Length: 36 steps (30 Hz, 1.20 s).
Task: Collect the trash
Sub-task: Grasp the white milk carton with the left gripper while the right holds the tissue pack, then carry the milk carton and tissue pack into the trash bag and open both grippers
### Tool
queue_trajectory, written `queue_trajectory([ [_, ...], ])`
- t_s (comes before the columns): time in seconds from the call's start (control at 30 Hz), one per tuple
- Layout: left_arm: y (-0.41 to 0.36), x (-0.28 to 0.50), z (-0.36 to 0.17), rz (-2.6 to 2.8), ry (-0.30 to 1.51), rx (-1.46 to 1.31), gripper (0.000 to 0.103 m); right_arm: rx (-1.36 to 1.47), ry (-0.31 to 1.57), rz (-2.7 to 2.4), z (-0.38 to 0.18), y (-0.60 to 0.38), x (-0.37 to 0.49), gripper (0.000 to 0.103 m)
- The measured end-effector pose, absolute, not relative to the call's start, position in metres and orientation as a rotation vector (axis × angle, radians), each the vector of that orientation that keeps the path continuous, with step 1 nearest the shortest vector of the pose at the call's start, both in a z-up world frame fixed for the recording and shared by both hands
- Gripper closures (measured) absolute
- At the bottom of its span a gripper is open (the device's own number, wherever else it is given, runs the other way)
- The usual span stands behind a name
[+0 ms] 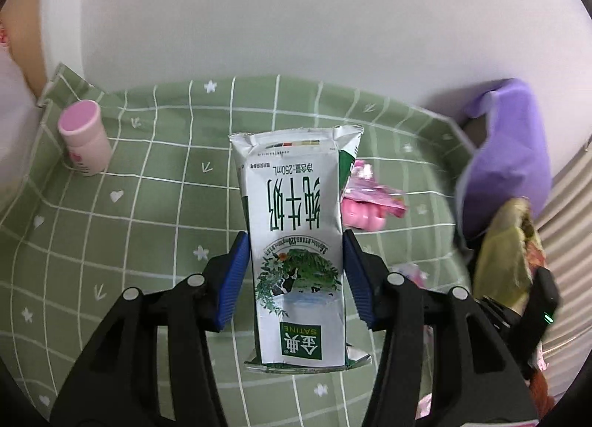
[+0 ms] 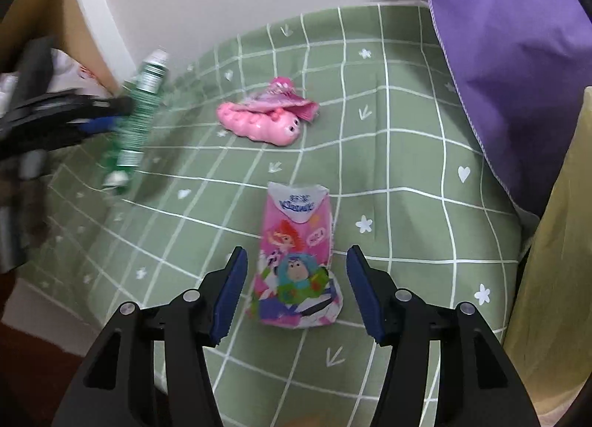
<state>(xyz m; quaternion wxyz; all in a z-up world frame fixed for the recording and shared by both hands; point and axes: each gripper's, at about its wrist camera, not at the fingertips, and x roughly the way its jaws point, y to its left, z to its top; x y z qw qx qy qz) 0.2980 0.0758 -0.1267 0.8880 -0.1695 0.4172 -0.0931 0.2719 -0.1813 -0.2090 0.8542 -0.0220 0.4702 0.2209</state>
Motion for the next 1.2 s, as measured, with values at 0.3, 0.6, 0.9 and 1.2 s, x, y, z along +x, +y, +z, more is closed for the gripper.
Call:
queue_trajectory([
  [0.3, 0.068, 0.26, -0.11, -0.249, 0.824, -0.335, 0.055, -0.046, 0.998, 0.445, -0.23, -0.177, 0.275, 0.06],
  [0.6, 0.048, 0.261, -0.104, -0.305, 0.826, -0.262, 0.055, -0.003, 0.903, 0.459, -0.188, -0.187, 0.25, 0.09],
  [0.9, -0.032, 0.285, -0.012, -0.559, 0.604, -0.159, 0.055, 0.01, 0.62, 0.316, -0.069, -0.247, 0.21, 0.09],
  [1.2, -0.16, 0.297, 0.061, -0.861, 0.374, -0.158, 0.055, 0.046, 0.476, -0.004, -0.009, -0.353, 0.161, 0.09],
])
